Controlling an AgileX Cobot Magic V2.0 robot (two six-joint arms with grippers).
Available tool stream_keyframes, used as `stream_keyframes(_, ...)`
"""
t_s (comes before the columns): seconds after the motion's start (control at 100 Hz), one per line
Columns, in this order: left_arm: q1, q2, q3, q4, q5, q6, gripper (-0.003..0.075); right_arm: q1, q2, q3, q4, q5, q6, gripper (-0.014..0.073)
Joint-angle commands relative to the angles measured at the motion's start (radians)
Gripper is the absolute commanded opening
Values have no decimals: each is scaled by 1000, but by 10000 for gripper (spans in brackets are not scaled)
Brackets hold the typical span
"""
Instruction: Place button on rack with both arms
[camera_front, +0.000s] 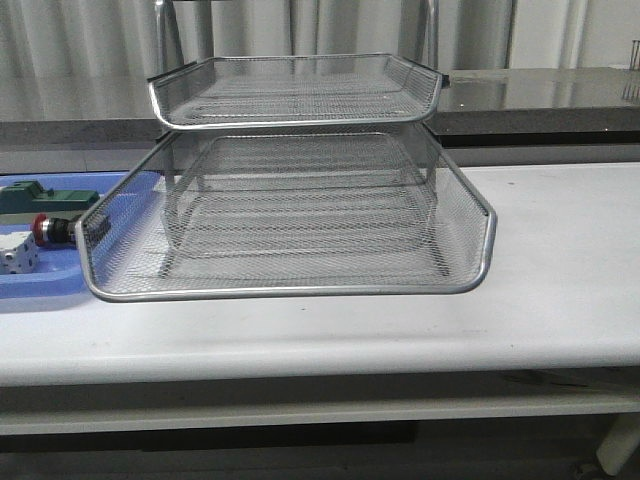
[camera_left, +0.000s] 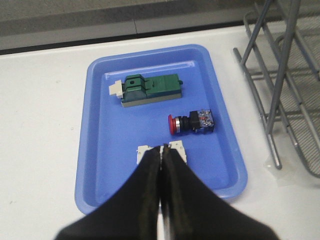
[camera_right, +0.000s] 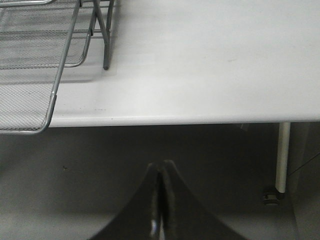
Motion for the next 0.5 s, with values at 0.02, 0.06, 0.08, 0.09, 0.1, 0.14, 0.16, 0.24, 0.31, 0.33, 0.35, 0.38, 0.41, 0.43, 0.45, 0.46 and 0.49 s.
stream_keyframes(0.02, 2, 100, -108, 1, -19, 106, -21, -6, 6, -31, -15, -61, -5, -69)
stream_keyframes(0.06, 2, 144, -139, 2, 3, 138, -20, -6, 6, -31, -15, -61, -5, -69)
stream_keyframes(0.08, 2, 158, -154, 2, 12, 147, -20, -6, 6, -31, -15, -61, -5, -69)
stream_keyframes(0.09, 2, 172, -159, 2, 16, 149, -20, -6, 6, -31, -15, -61, -5, -69)
stream_keyframes(0.1, 2, 178, -170, 2, 23, 151, -20, -6, 6, -31, -15, -61, -5, -69)
stream_keyframes(0.14, 2, 219, -201, 2, 48, 167, -20, -6, 6, -31, -15, -61, -5, -69)
stream_keyframes(0.16, 2, 237, -211, 2, 55, 169, -20, -6, 6, -31, -15, -61, -5, -69)
stream_keyframes(0.24, 2, 297, -264, 2, 91, 169, 1, -6, 6, -31, -15, -61, -5, -69)
stream_keyframes(0.31, 2, 340, -298, 11, 130, 188, 73, -6, 6, -31, -15, -62, -5, -69)
stream_keyframes(0.33, 2, 350, -306, 11, 143, 201, 104, -6, 6, -31, -15, -62, -5, -69)
stream_keyframes(0.35, 2, 359, -313, 11, 156, 217, 139, -6, 6, -31, -15, -62, -5, -69)
stream_keyframes(0.38, 0, 369, -318, 11, 166, 229, 192, -6, 6, -31, -15, -62, -5, -69)
stream_keyframes(0.41, 0, 376, -323, 11, 171, 237, 250, -6, 6, -31, -15, -62, -5, -69)
stream_keyframes(0.43, -1, 379, -324, 11, 173, 239, 295, -6, 6, -31, -15, -62, -5, -69)
stream_keyframes(0.45, -1, 381, -324, 11, 173, 239, 342, -6, 6, -31, -15, -62, -5, -69)
stream_keyframes(0.46, -1, 384, -324, 11, 173, 239, 373, -6, 6, -31, -15, -62, -5, -69)
stream_keyframes(0.49, 0, 386, -324, 9, 171, 239, 430, -6, 6, -31, -15, -62, -5, -69)
